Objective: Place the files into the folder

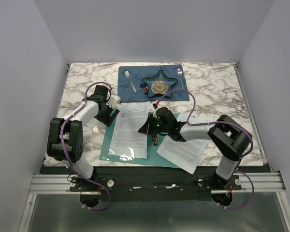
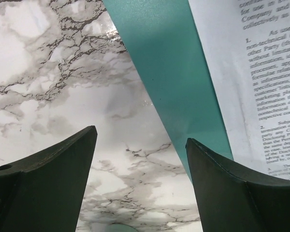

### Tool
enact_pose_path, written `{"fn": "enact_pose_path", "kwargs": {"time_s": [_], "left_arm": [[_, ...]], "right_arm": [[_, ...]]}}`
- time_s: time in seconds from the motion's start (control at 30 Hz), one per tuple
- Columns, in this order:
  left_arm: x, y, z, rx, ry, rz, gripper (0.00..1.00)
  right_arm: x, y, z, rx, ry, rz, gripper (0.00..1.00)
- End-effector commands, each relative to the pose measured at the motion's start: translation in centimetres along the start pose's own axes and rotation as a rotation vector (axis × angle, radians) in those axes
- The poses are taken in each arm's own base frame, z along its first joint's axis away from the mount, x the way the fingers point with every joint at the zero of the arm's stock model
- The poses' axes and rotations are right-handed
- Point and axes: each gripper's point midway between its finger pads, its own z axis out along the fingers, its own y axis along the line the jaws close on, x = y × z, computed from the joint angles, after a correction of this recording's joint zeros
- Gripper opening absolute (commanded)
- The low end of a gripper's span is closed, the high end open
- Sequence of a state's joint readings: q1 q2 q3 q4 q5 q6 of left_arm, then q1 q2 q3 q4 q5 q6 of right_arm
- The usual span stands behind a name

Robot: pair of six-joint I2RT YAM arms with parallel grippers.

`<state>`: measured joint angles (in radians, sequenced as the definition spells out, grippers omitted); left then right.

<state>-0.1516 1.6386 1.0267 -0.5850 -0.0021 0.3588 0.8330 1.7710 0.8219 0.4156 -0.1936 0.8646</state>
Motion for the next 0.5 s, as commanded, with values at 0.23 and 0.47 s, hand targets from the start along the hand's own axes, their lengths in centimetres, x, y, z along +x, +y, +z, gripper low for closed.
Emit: {"fn": "enact_pose_path", "kwargs": {"time_s": [0.23, 0.47], "left_arm": [[-1.0, 1.5, -0.1, -0.013, -0.025, -0.006, 0.88], [-0.1, 1.8, 1.4, -0.034, 0.012, -0.004, 0.88]], "right_arm": [[0.5, -0.2, 0.8, 0.042, -0.013, 0.017, 0.01], [0.9, -0.4, 1.4, 0.055, -0.002, 0.027, 0.01]]}}
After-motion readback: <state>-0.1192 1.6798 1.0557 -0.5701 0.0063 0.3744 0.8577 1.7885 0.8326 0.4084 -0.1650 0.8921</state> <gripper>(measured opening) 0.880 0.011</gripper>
